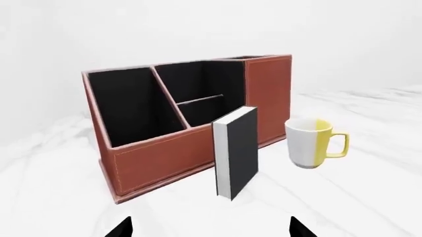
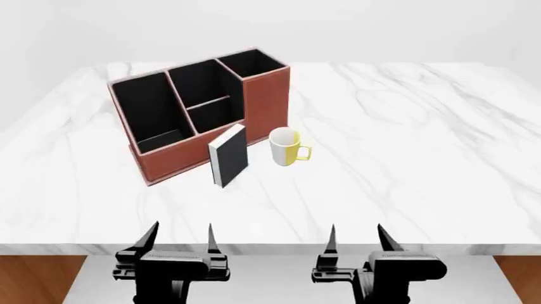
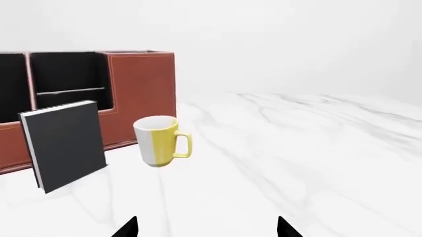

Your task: Pick up the book and place it in the right compartment of the caddy.

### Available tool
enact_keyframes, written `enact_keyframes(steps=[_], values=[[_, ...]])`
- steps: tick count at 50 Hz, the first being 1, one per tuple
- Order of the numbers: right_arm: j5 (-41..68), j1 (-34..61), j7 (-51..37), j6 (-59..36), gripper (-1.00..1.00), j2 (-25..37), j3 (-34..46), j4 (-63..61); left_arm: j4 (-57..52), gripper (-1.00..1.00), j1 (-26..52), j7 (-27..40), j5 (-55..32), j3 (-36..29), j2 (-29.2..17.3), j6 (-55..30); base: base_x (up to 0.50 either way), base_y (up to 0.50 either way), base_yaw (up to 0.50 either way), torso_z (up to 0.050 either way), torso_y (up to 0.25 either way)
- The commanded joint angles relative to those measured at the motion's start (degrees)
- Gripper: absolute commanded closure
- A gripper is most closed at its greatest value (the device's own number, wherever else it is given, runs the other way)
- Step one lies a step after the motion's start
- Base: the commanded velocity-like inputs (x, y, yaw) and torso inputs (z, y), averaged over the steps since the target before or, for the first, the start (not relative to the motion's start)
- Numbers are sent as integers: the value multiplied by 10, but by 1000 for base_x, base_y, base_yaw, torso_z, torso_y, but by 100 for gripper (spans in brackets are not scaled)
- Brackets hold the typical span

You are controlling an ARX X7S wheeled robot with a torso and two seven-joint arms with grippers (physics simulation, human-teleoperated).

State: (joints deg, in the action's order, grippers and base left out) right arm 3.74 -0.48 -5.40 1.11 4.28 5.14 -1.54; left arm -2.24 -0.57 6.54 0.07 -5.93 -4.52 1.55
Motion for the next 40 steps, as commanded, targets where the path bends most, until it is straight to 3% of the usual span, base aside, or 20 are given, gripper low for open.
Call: enact_keyframes(steps=[1,5,14,26,40], values=[[-29,-24,-11,74,-100,6,2,-91,-125,-100,-26,33,59,-2,-8,41,0,0,0,0,0],[7,-42,-6,107,-100,9,-2,-168,-220,-100,-51,55,92,-2,-11,75,0,0,0,0,0],[33,-64,-1,167,-100,16,7,-230,-304,-100,-74,73,101,-3,-18,101,0,0,0,0,0],[51,-69,-5,182,-100,28,16,-243,-320,-100,-78,83,101,-10,-27,101,82,0,0,0,0],[60,-69,-10,183,-100,40,25,-243,-315,-100,-77,93,97,-19,-36,100,491,-77,0,0,0]])
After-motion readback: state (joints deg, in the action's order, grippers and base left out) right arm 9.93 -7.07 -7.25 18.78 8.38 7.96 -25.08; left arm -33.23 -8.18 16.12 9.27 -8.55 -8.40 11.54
